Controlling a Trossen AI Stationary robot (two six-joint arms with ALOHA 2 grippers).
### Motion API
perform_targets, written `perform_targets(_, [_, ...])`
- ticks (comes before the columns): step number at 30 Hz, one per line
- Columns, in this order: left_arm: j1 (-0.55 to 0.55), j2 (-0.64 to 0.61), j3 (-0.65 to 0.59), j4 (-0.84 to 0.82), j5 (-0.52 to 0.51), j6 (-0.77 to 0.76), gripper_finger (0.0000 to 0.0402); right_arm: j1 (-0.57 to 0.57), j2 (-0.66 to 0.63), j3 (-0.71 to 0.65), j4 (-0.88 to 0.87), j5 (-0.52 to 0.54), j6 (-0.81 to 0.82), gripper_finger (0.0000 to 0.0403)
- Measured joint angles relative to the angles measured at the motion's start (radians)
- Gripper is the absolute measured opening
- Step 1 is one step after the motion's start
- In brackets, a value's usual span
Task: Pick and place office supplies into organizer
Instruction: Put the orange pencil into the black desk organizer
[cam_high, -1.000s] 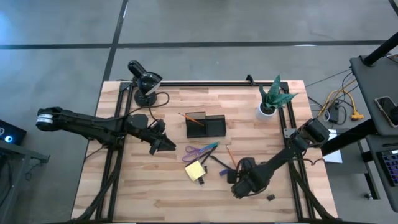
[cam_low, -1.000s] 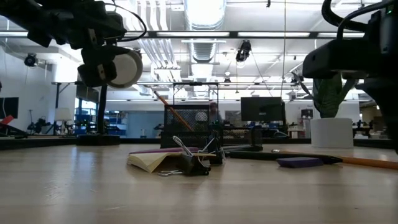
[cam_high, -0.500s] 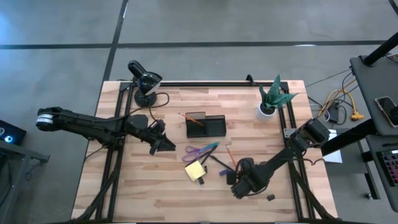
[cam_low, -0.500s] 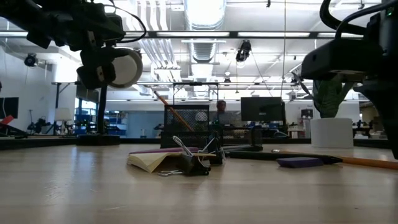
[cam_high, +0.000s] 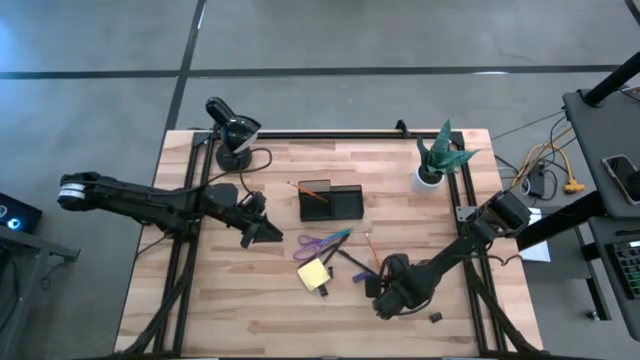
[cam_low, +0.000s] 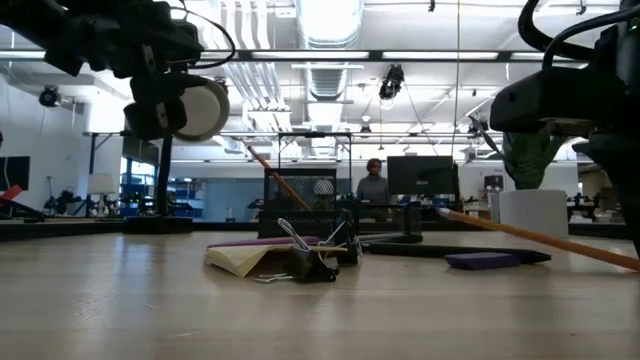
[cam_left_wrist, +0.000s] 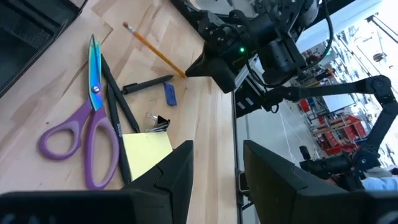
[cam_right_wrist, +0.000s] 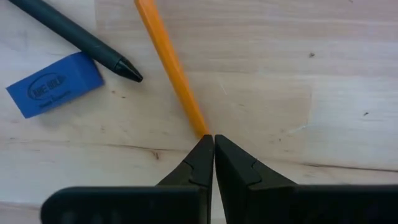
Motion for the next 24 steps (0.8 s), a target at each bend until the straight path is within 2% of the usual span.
perform_targets(4, [0.0,0.0,0.033,0.0,0.001,0.04,0.0122,-0.001,0.005,-0.004,-0.002,0.002,-0.016,0.0008])
perform_targets(9, [0.0,0.058,0.105,-0.008,0.003,0.267,0.0122,-0.001,0.004,-0.007,-0.002,0.003,-0.019,0.0009])
perform_targets(12, [0.0,0.144,0.17,-0.015,0.019,0.374,0.0122,-0.001,0.004,-0.008,-0.003,0.003,-0.019,0.0009])
perform_targets(15, [0.0,0.263,0.249,-0.028,0.084,0.449,0.0122,0.003,0.002,-0.007,-0.002,0.002,-0.023,0.0009])
perform_targets(19, [-0.001,0.415,0.385,-0.124,0.151,0.562,0.0122,0.028,-0.005,0.034,-0.059,0.005,-0.054,0.0008])
perform_targets(24, [-0.001,0.578,0.547,-0.23,0.199,0.8,0.0122,0.062,-0.007,0.076,-0.09,0.055,-0.074,0.0009])
